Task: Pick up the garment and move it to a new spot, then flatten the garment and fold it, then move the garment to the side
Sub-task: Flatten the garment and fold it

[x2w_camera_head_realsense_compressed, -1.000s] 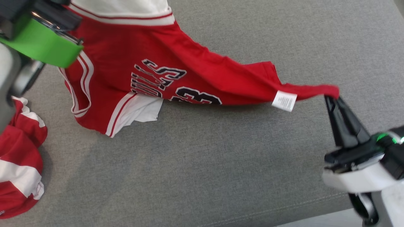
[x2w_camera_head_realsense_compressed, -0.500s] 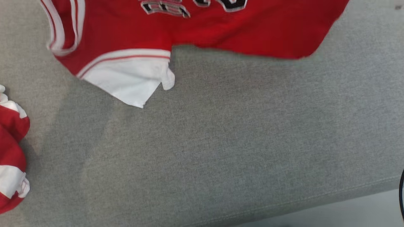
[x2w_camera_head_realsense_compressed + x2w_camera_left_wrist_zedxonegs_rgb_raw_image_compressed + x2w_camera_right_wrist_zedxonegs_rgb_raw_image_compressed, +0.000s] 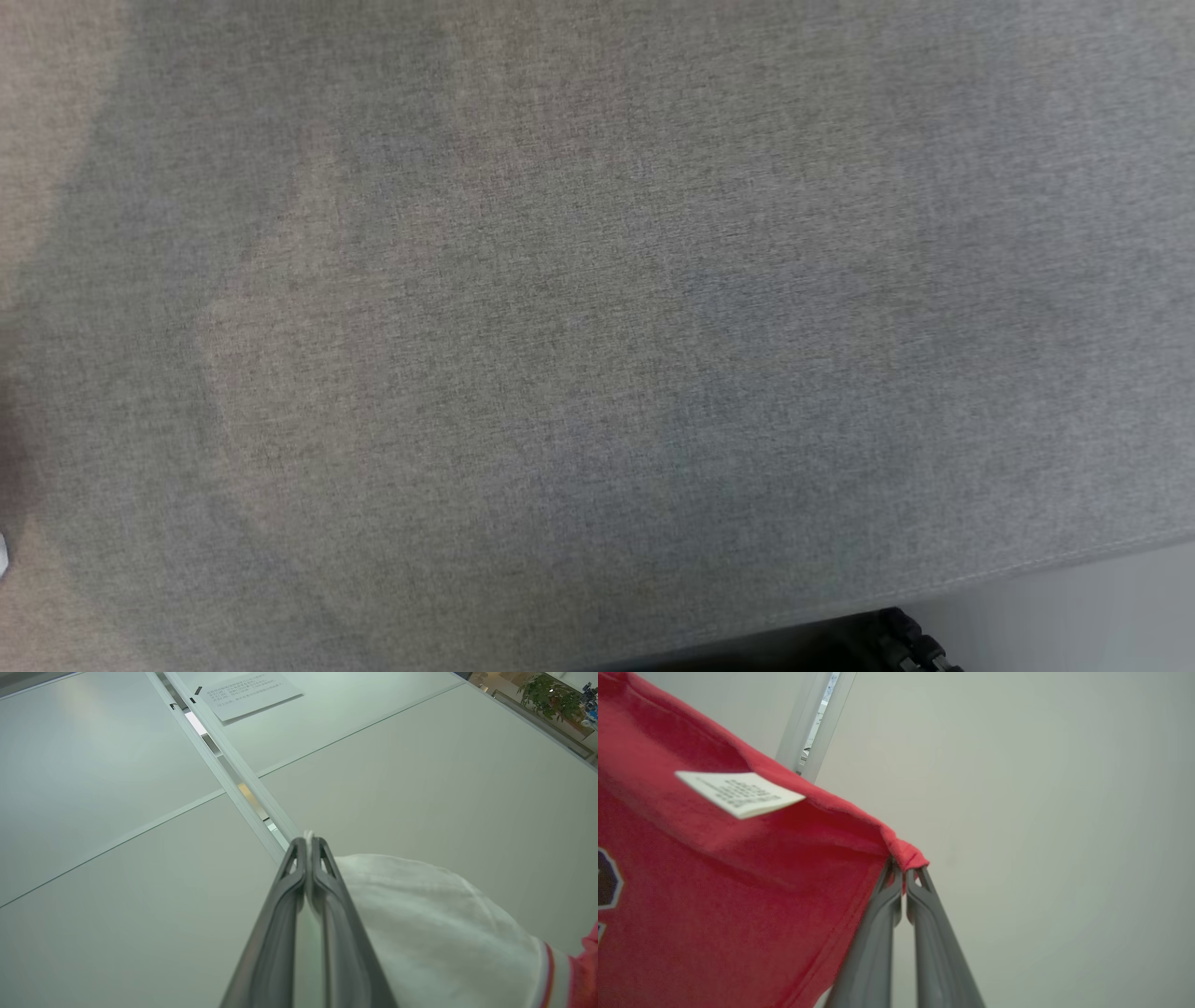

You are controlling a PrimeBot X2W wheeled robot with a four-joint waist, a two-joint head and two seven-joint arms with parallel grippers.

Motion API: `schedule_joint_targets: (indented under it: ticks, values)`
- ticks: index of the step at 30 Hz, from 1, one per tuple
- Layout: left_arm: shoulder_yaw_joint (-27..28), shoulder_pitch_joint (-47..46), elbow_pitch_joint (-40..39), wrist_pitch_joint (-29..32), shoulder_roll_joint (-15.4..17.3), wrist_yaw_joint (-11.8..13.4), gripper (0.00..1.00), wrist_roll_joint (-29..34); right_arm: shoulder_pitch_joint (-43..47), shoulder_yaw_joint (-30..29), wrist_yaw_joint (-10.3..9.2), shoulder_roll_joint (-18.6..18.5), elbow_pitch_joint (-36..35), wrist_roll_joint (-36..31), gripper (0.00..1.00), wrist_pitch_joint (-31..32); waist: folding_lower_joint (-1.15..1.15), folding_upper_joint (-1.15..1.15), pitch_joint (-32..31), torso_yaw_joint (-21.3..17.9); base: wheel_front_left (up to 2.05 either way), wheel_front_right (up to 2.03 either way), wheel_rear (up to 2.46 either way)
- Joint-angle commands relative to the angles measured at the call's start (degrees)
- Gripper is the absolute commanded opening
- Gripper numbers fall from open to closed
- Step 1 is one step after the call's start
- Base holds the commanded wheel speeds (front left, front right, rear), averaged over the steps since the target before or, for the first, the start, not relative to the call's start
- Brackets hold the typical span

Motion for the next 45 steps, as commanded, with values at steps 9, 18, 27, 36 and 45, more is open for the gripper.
schedule_joint_targets:
  ticks: [9, 18, 27, 36, 45]
  values:
    - [11.7, 27.8, -14.8, 0.1, -1.8, -1.4, 0.0, 0.0, 11.5, 1.7, -0.1, -3.8, -5.5, -0.1, 0.0, -0.2, 0.0, 0.0, 4.8, 6.9, 0.0, 0.0, 0.0]
    - [16.0, 62.6, -26.3, 0.0, -1.0, -2.8, 0.0, -4.2, 32.5, 1.3, -0.1, -8.2, -12.3, 7.1, 0.0, -0.2, 0.0, 0.0, -5.1, 7.4, 0.0, 0.0, 0.0]
    - [15.3, 90.0, -29.8, 0.0, -0.3, -3.0, 0.0, -8.7, 56.1, -3.1, -0.1, -10.4, -15.7, 12.2, 0.0, -0.2, 0.0, 0.0, -15.0, 6.9, 0.0, 0.0, 0.0]
    - [14.1, 108.0, -28.5, 0.0, -0.9, -1.9, 0.0, -11.6, 74.6, -6.0, -0.11, -8.8, -17.6, 14.3, 0.0, -0.2, 0.0, 0.0, -21.6, 5.2, 0.0, 0.0, 0.0]
    - [13.7, 115.9, -31.6, 0.3, -2.1, 1.3, 0.0, -13.4, 83.7, -5.8, -0.11, -8.8, -19.2, 15.8, 0.0, -0.2, 0.0, 0.0, -23.7, 5.0, 0.0, 0.0, 0.0]
